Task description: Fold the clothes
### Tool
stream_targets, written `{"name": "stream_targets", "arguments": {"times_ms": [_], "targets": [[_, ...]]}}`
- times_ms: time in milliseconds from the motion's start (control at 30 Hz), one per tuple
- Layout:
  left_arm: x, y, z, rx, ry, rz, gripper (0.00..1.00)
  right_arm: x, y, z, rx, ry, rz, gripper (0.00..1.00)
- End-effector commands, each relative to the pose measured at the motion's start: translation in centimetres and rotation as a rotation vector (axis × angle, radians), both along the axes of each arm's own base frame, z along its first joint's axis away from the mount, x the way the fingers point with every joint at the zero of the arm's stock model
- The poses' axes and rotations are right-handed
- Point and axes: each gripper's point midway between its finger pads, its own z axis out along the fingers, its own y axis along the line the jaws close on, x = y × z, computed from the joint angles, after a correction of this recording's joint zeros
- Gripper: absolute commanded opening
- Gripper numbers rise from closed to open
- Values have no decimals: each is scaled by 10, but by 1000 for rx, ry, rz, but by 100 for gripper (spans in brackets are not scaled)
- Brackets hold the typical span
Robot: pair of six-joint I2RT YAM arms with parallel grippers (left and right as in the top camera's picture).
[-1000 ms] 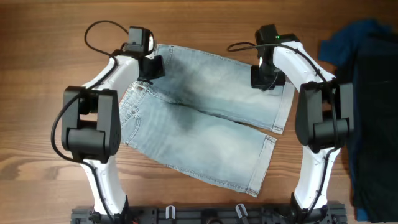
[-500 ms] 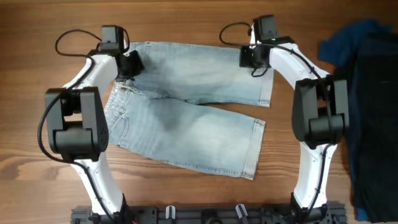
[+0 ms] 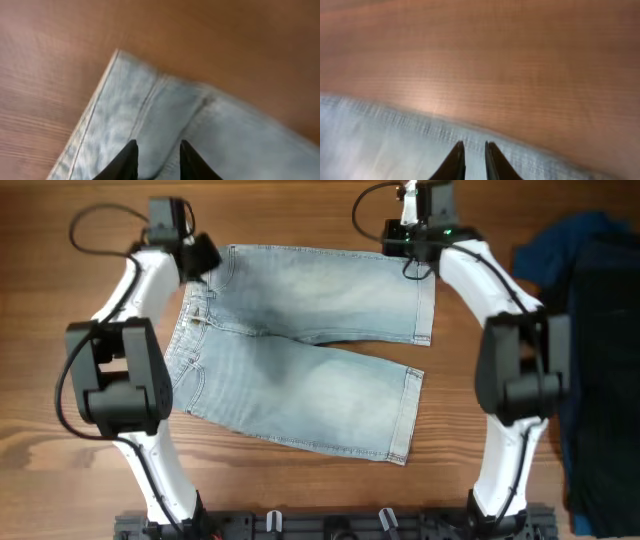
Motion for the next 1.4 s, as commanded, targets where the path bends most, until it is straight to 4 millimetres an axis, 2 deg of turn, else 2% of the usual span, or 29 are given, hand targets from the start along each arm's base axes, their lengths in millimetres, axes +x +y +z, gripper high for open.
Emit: {"name": "stream_targets", "arguments": {"times_ms": [0, 67, 167, 267, 300, 367, 433, 567, 633, 733, 1000, 1067, 1167, 1233, 1367], "targets": [[9, 2, 92, -9, -120, 0, 30, -39, -6, 73, 5, 27, 11, 15], [-12, 1, 97, -13, -53, 0, 32, -86, -14, 69, -23, 195, 10, 13], [-44, 0, 82, -18, 91, 3, 34, -141, -23, 55, -61, 421, 10, 4], [-79, 3, 66, -9, 250, 10, 41, -190, -31, 30, -96, 633, 9, 4], [-87, 7, 63, 4, 287, 19, 41, -202, -33, 23, -104, 684, 8, 4], [-100, 15, 59, 37, 340, 40, 24, -223, -35, 11, -100, 775, -19, 4], [-111, 27, 57, 70, 386, 66, 17, -249, -29, -4, -59, 877, -9, 4], [-114, 40, 56, 67, 395, 96, 20, -278, -22, -35, -30, 963, 15, 4], [-115, 48, 56, 63, 398, 114, 19, -289, -15, -53, -18, 965, 50, 4], [-118, 55, 56, 60, 407, 130, 17, -294, -13, -70, -33, 947, 68, 4], [-116, 59, 51, 85, 409, 89, 18, -288, -24, -105, -99, 853, 35, 5], [-117, 59, 47, 84, 418, 88, 18, -281, -42, -116, -196, 802, -8, 4], [-117, 59, 44, 84, 426, 87, 19, -270, -76, -118, -377, 743, -70, 4], [-118, 61, 43, 91, 432, 88, 19, -262, -89, -118, -424, 712, -98, 4], [-120, 69, 37, 128, 451, 103, 19, -242, -97, -120, -397, 644, -122, 4]]}}
